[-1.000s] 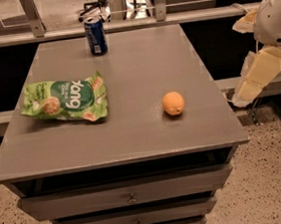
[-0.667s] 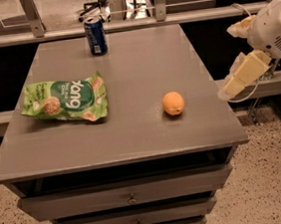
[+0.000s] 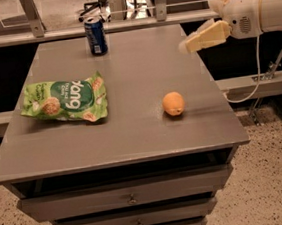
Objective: Pick pepsi can
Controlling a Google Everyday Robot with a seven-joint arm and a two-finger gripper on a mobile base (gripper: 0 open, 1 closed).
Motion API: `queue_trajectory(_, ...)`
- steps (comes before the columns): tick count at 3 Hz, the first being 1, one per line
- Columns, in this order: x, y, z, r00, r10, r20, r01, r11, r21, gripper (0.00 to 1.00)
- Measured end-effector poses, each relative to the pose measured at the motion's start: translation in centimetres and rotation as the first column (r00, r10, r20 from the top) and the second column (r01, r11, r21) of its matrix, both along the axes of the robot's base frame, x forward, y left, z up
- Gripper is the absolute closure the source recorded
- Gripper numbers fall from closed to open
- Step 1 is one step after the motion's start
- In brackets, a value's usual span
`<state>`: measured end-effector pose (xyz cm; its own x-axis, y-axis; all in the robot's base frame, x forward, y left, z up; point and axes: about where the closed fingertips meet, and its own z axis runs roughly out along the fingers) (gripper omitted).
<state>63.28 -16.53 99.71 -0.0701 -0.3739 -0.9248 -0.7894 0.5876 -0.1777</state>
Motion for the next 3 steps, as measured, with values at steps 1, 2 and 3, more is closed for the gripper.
queue_trajectory(1, 0.6, 0.2, 0.4, 0.9999, -0.009, 0.011, 0.008, 1.0, 0.023, 0.0)
queue_trajectory(2, 0.7, 0.9, 0.0, 0.9999, -0.005, 0.009, 0.005, 0.999, 0.045, 0.0)
queue_trajectory(3, 5.2, 3.5, -3.2, 0.9982, -0.044, 0.04, 0.04, 0.994, 0.1, 0.0)
